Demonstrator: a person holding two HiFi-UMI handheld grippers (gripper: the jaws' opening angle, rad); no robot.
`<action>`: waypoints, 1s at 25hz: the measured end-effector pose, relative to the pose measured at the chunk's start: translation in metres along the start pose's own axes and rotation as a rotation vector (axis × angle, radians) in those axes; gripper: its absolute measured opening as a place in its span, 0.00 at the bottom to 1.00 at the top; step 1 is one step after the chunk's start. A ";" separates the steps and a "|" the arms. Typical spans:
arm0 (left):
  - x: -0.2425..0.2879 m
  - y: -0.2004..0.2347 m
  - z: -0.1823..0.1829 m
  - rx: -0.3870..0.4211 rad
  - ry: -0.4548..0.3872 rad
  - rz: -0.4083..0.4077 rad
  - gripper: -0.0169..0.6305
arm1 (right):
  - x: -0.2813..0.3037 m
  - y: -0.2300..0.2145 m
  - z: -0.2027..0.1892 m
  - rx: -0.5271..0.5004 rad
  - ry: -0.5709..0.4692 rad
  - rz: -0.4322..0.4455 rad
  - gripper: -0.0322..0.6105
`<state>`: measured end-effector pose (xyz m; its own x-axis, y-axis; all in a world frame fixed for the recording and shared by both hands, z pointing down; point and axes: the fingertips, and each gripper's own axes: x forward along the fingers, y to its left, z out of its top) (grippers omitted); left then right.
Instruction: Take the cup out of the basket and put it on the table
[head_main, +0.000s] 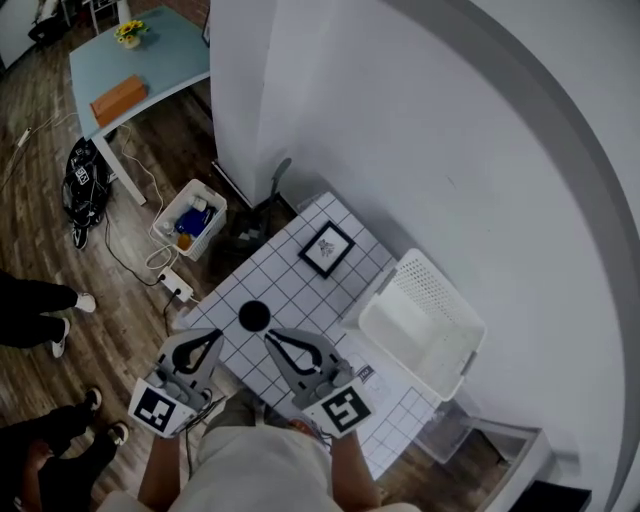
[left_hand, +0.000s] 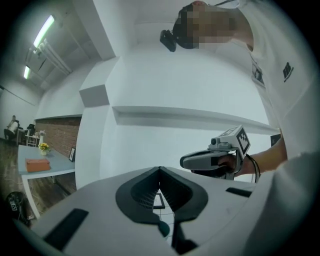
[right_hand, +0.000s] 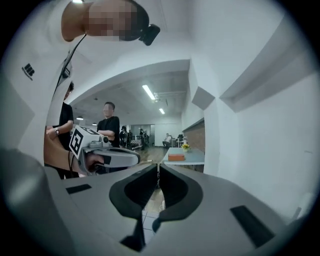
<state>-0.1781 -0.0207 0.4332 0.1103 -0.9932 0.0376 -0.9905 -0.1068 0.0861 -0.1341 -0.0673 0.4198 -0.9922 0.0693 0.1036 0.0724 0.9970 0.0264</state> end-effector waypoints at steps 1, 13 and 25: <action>-0.001 -0.002 0.003 0.004 -0.006 -0.004 0.03 | -0.001 0.000 0.008 0.044 -0.064 -0.020 0.07; 0.000 -0.010 0.011 0.031 -0.009 -0.029 0.03 | -0.009 -0.003 0.012 0.034 -0.121 -0.074 0.06; 0.002 -0.011 0.012 0.038 -0.006 -0.032 0.03 | -0.007 -0.002 0.010 0.000 -0.109 -0.072 0.06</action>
<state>-0.1677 -0.0224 0.4200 0.1416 -0.9895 0.0295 -0.9889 -0.1401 0.0494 -0.1281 -0.0694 0.4086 -1.0000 0.0013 -0.0074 0.0011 0.9995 0.0302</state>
